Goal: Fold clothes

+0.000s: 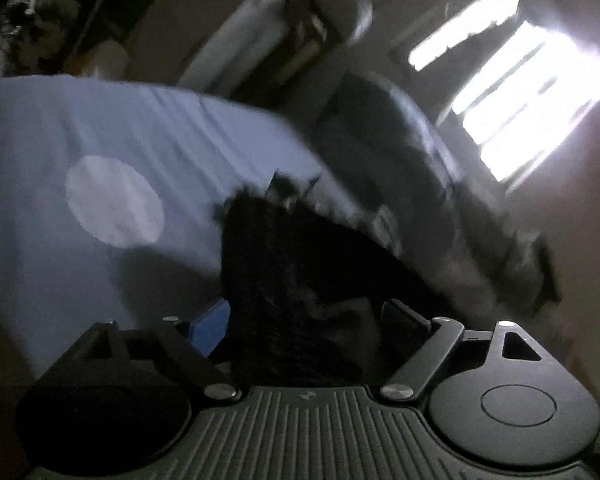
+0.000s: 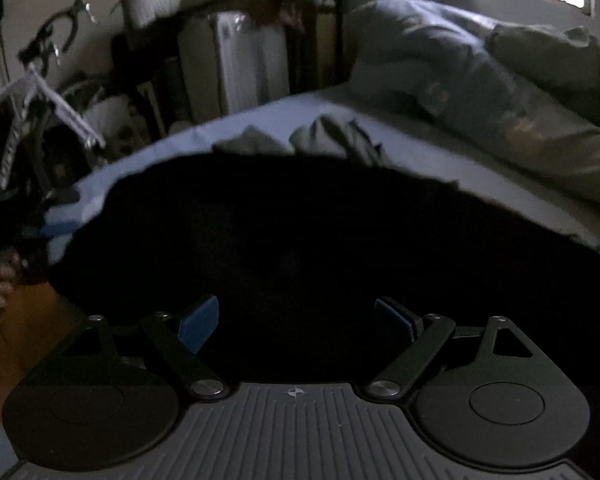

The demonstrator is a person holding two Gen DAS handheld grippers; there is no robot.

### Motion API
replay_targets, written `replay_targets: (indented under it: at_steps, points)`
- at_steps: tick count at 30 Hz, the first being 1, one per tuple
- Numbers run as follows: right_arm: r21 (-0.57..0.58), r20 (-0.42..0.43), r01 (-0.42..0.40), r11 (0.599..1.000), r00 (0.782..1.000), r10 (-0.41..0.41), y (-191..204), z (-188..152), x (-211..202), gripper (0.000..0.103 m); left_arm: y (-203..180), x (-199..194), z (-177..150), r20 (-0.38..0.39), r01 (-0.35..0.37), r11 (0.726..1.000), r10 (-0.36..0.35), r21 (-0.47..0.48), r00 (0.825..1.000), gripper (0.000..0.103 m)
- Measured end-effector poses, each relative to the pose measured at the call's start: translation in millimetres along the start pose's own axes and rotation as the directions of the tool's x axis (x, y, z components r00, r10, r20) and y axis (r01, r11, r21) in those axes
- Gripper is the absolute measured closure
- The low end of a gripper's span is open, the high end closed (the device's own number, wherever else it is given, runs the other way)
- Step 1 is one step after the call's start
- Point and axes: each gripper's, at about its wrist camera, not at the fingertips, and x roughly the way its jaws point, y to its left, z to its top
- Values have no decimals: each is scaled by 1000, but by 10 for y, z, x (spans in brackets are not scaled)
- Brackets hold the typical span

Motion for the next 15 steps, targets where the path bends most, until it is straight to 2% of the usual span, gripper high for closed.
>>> replay_targets:
  at_steps: [2,3,5,6,7,8,9,10,13,15]
  points:
    - [-33,-29,-20,999,999,19,151,-23,156,16,-18,135,-23,-74,-2,1000,4,19,997,17]
    - [-57,-45,-21,998,999,18,224,-45,229,16,-26,197,-45,-109,-2,999,6,37,994,25]
    - [-117,-73,-5,993,997,-4,352,-111,357,17,-53,279,-89,-152,-10,996,23,85,988,48]
    - [-147,-87,3,989,996,-16,416,-145,420,18,-51,278,-87,-154,-6,995,22,104,988,48]
    - [-177,-101,10,984,995,-28,480,-178,484,24,-38,253,-84,-157,11,995,6,104,988,50]
    - [-206,-114,16,978,993,-40,544,-211,547,47,-12,236,-73,-151,31,994,-15,101,988,50]
    - [-215,-114,21,976,992,-47,561,-236,568,59,14,219,-62,-144,51,994,-37,98,989,52]
    - [-201,-100,26,979,994,-47,529,-251,545,78,22,167,-60,-132,58,993,-44,104,990,52]
    - [-163,-50,28,986,998,-36,450,-276,391,93,38,13,-66,-110,95,990,-83,108,990,54]
    - [-187,0,39,982,999,-39,491,-275,175,97,-14,-96,-81,-105,141,982,-129,122,986,54]
